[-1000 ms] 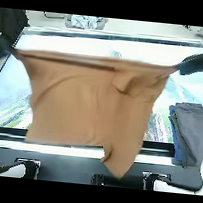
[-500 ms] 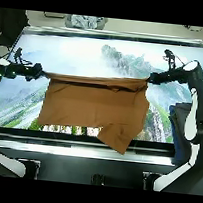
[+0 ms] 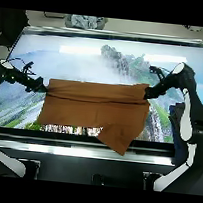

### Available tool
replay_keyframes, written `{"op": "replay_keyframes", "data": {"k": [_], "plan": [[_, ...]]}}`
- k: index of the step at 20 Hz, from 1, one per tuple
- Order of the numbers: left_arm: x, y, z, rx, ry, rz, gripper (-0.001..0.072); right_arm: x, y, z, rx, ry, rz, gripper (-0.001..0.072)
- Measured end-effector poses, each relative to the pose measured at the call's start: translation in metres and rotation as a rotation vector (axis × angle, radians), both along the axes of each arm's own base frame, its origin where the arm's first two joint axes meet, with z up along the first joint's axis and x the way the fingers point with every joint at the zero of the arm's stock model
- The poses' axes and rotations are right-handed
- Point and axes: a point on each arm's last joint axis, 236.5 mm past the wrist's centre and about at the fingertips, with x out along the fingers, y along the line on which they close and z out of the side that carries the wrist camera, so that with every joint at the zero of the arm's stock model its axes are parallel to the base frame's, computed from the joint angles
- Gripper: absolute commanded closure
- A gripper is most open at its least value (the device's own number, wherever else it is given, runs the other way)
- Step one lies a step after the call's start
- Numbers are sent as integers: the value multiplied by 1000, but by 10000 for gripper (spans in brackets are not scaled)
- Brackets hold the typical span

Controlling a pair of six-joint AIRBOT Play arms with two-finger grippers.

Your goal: Fold the shirts.

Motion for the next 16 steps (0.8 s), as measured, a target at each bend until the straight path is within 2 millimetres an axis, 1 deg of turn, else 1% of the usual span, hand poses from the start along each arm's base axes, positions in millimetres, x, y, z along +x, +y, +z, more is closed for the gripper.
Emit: {"op": "replay_keyframes", "data": {"k": [1,4,5,6,7,8,10,12,13,14,15,16], "plan": [[-7,-2,-2,3,31,-16,683,-2,-1,-5,-21,9,-6,680],[-19,-3,-5,12,79,-41,679,-3,-1,-11,-48,24,-29,675],[-21,-3,-6,14,87,-46,560,-3,0,-12,-50,29,-39,554],[-22,-4,-6,15,92,-50,370,-4,-1,-13,-55,35,-47,339],[-23,-3,-6,17,97,-49,325,-5,-1,-12,-56,37,-54,292],[-25,-2,-4,20,99,-49,325,-6,-1,-8,-56,39,-54,278],[-27,4,7,22,92,-42,325,-10,-7,7,-54,30,-51,278],[-34,15,20,40,93,-31,325,-20,-26,24,-65,31,-53,278],[-42,22,25,57,103,-29,324,-28,-33,33,-63,41,-56,279],[-54,28,27,76,124,-24,307,-39,-41,41,-65,57,-60,279],[-68,32,27,88,148,-12,307,-50,-47,45,-74,70,-62,280],[-86,34,25,96,176,0,307,-62,-49,47,-78,83,-60,280]]}}
